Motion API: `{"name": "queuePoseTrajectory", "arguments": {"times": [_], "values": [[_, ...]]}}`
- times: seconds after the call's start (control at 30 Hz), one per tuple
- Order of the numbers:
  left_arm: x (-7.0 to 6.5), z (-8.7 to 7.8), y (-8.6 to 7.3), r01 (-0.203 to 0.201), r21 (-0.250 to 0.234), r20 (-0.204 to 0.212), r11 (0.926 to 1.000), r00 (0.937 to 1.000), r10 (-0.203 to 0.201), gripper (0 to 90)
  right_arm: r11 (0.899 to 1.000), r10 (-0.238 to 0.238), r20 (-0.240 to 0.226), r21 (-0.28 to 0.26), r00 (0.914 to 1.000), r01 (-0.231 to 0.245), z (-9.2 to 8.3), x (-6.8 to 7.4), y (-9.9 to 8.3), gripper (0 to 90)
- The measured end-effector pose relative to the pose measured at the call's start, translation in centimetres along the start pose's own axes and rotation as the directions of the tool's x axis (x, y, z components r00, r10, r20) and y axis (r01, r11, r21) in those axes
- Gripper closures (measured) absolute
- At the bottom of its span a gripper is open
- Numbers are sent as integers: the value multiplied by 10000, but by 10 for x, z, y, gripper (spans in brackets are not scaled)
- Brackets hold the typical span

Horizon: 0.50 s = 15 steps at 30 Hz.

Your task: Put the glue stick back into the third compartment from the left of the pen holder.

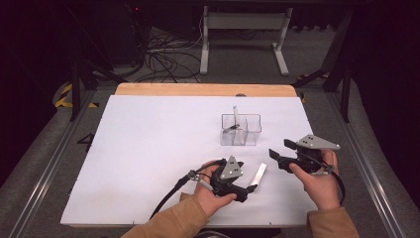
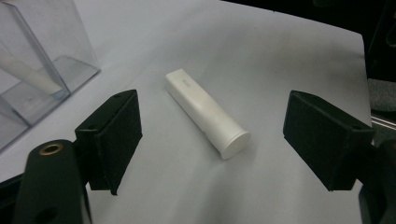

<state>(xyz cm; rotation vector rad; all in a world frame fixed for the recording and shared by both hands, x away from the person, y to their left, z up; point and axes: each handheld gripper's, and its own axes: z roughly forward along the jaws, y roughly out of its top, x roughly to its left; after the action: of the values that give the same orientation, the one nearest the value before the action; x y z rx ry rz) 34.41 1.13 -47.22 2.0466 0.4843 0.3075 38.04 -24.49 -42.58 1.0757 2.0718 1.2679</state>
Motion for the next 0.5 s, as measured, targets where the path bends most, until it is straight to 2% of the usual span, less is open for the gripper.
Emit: {"name": "queuePoseTrajectory", "arguments": {"times": [0.37,0.5], "values": [[-6,24,0,-113,419,-98,9991,9999,118,215,10000,84,-36,-9,10000,-84,0,-1,-1,310],[-6,31,0,-31,575,-224,9983,9997,44,227,9999,103,-57,-5,9999,-103,0,-1,-1,310]]}}
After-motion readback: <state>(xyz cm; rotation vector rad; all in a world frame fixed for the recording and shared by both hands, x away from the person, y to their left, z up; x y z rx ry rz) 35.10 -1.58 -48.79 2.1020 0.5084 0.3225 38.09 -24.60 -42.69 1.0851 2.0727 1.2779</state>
